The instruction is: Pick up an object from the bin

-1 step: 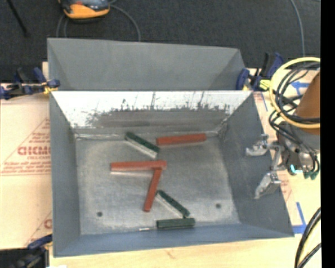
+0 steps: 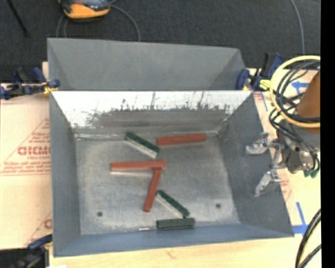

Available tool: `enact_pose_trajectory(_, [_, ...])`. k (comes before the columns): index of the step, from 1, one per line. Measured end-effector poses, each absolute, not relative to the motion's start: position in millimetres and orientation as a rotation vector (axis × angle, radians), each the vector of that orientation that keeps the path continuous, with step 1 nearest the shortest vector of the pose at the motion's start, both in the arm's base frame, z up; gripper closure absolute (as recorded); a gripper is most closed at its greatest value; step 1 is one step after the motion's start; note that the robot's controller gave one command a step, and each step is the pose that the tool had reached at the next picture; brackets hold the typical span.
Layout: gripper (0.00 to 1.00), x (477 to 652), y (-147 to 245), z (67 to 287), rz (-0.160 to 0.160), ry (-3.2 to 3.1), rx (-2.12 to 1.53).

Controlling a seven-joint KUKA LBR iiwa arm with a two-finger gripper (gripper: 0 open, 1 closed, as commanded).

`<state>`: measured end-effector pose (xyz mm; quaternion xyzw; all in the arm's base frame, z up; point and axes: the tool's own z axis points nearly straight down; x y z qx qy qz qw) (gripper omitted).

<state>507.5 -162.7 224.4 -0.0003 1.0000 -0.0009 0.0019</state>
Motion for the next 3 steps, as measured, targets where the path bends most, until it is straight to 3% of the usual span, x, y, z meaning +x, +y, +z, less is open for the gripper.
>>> enact_pose_trajectory(1, [0.0,519.5,-102.4,151.4,-0.003,3.132,0.032])
enact_pose_trajectory(2, [0.0,504.5,-23.2,158.8,0.001,3.134,0.196])
enact_pose_trajectory(3, [0.0,516.1,-22.0,126.3,-0.001,3.135,-0.134])
